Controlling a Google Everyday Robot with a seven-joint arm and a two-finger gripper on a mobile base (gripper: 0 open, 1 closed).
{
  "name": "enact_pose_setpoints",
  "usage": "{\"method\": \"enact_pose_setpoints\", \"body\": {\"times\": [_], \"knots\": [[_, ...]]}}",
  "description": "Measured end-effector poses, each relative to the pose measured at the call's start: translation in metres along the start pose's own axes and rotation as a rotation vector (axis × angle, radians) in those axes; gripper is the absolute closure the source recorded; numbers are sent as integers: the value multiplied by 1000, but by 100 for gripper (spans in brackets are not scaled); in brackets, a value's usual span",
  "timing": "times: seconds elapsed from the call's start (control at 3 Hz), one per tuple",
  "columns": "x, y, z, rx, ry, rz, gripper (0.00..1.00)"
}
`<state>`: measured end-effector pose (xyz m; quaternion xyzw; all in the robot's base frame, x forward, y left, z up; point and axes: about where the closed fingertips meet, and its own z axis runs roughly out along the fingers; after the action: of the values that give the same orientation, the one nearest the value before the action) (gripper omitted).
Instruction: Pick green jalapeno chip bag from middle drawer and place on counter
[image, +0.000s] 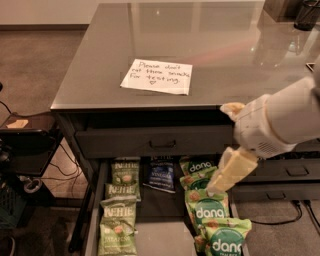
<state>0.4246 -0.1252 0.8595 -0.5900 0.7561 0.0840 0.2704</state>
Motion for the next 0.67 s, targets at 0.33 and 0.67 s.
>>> {"method": "enact_pose_setpoints", "body": {"times": [0.33, 0.67], "knots": [[-9, 22, 62, -57, -49, -39, 0], [-13, 59, 130, -183, -46, -90, 0]]}}
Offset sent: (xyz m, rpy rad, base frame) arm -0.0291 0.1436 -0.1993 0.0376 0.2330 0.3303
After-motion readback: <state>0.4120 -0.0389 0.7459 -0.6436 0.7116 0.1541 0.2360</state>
